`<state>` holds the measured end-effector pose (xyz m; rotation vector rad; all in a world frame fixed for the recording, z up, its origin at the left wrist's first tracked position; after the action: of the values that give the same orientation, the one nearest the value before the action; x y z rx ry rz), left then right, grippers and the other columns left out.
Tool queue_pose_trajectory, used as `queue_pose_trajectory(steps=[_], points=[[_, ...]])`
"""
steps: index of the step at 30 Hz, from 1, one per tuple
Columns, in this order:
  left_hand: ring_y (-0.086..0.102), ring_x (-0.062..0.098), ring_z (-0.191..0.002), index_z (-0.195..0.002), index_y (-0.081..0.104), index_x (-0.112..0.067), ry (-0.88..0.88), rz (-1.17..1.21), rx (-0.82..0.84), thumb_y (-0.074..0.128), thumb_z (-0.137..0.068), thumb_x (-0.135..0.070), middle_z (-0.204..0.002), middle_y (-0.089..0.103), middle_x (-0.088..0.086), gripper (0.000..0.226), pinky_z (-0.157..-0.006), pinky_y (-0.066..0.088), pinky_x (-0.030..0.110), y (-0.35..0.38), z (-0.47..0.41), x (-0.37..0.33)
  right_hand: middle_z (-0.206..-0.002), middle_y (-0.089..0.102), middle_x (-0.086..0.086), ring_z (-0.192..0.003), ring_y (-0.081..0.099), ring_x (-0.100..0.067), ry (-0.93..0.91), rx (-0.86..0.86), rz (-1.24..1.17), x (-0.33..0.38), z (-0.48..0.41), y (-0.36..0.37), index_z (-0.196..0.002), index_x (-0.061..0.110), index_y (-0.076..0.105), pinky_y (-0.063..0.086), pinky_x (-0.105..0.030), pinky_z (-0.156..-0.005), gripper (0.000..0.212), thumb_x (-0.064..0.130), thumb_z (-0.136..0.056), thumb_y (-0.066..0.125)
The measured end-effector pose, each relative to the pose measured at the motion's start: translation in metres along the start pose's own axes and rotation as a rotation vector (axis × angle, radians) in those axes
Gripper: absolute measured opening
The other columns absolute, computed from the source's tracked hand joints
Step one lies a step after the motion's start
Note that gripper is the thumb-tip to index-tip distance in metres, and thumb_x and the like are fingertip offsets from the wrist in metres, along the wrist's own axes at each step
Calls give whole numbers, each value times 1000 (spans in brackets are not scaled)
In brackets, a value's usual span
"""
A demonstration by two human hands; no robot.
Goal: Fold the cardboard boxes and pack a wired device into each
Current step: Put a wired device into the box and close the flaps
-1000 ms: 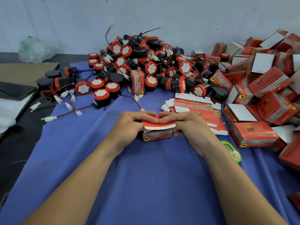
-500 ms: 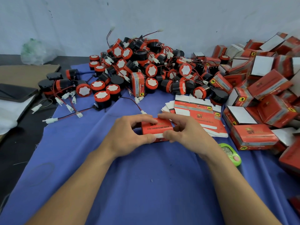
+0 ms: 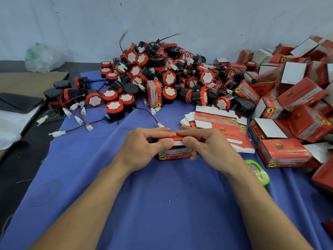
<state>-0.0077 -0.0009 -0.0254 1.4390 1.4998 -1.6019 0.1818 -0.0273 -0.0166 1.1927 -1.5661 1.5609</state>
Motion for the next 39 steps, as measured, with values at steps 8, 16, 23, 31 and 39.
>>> queue_pose_trajectory(steps=[8, 16, 23, 31, 39], points=[[58, -10, -125, -107, 81, -45, -40, 58, 34, 84, -81, -37, -124, 70, -26, 28, -101, 53, 28, 3, 2, 5, -130, 70, 4, -120, 59, 10, 69, -12, -102, -4, 3, 4, -113, 22, 80, 61, -30, -69, 23, 14, -93, 74], [60, -9, -120, -100, 83, -44, -65, 107, 15, 83, -72, -34, -120, 72, -26, 30, -99, 55, 29, 3, 3, 4, -131, 62, 19, -109, 62, 13, 110, -118, -198, -7, 13, 8, -111, 23, 81, 59, -23, -64, 25, 9, -91, 75], [57, -10, -125, -107, 80, -45, -15, 22, 28, 82, -87, -29, -127, 70, -22, 26, -102, 53, 27, 2, 3, 0, -131, 62, 17, -77, 64, 16, 51, -182, -83, 0, 14, 5, -110, 23, 81, 51, -15, -54, 21, 13, -93, 74], [63, 1, -121, -101, 85, -33, -85, 142, 17, 85, -84, -11, -128, 70, -13, 28, -107, 53, 40, 8, 6, 1, -126, 68, 20, -69, 62, 11, 146, -172, -316, -7, 13, 8, -95, 21, 84, 59, -27, -62, 18, 26, -97, 67], [56, -15, -122, -92, 77, -59, 10, -1, 2, 79, -91, -31, -120, 66, -31, 28, -96, 51, 14, 4, 4, -8, -126, 67, 17, -55, 56, 0, 164, -173, -320, -11, 11, 6, -101, 25, 84, 59, -27, -63, 18, 22, -100, 66]])
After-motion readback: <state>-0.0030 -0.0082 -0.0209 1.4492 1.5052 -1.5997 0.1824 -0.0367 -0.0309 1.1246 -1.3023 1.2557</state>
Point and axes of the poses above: each hand's wrist, its own z-axis away from the middle knuckle, its own y-axis out of the palm, x = y × z, the point moved 8 cm from there along -z, towards the middle knuckle
